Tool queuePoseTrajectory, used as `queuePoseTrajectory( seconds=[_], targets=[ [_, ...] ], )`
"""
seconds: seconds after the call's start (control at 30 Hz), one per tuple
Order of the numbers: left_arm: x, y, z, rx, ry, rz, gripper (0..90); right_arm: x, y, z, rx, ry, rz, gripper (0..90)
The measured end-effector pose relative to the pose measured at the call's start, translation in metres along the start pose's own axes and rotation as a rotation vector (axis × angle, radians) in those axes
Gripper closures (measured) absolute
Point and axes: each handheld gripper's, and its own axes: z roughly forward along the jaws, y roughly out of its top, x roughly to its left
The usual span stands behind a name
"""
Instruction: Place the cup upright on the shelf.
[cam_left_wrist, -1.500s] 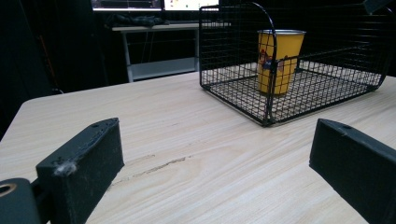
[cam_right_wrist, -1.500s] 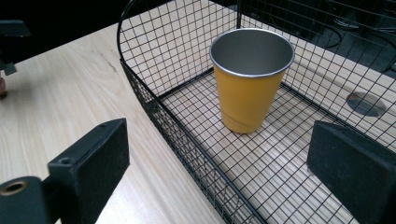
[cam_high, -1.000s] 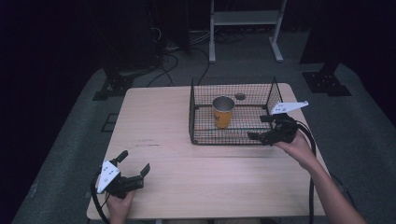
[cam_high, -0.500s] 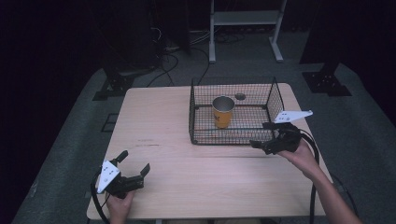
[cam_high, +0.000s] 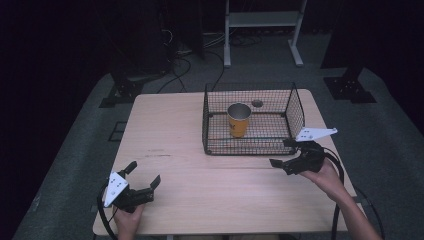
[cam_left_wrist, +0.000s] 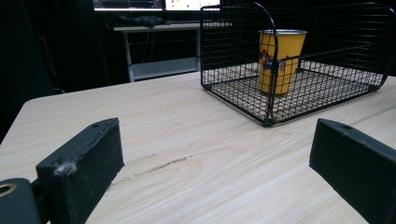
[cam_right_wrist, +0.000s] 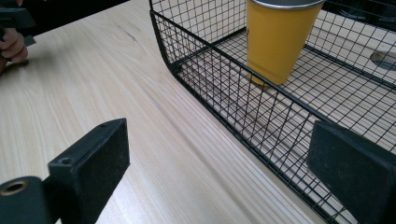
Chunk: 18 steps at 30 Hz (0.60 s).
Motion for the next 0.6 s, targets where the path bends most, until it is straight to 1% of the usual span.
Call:
queuePoseTrajectory(
  seconds=[0.03, 0.1, 0.17, 0.33, 0.4, 0.47, 0.53, 0.6],
  targets=[
    [0.000, 0.000, 0.000, 0.000, 0.000, 0.000, 2.2, 0.001, -0.001, -0.001, -0.004, 0.007, 0.003, 5.1],
    [0.000, 0.000, 0.000, 0.000, -0.001, 0.000, 2.2, 0.002, -0.004, -0.001, 0.001, 0.001, -0.002, 5.1],
    [0.000, 0.000, 0.000, -0.001, -0.001, 0.000, 2.2, 0.003, -0.007, -0.001, 0.001, 0.007, 0.005, 5.1],
    [0.000, 0.000, 0.000, 0.000, 0.001, 0.001, 2.2, 0.003, -0.012, -0.003, 0.003, -0.001, 0.009, 5.1],
    [0.000, 0.000, 0.000, -0.001, 0.000, 0.001, 2.2, 0.002, -0.014, -0.004, 0.000, 0.002, 0.022, 5.1],
    [0.000, 0.000, 0.000, 0.000, 0.001, 0.001, 2.2, 0.002, -0.017, -0.005, 0.003, -0.006, 0.022, 5.1],
    [0.000, 0.000, 0.000, 0.000, 0.000, 0.002, 2.2, 0.001, -0.020, -0.005, -0.001, 0.001, 0.034, 5.1],
    [0.000, 0.000, 0.000, 0.000, 0.000, 0.002, 2.2, 0.002, -0.022, -0.006, 0.007, -0.012, 0.028, 5.1]
  ],
)
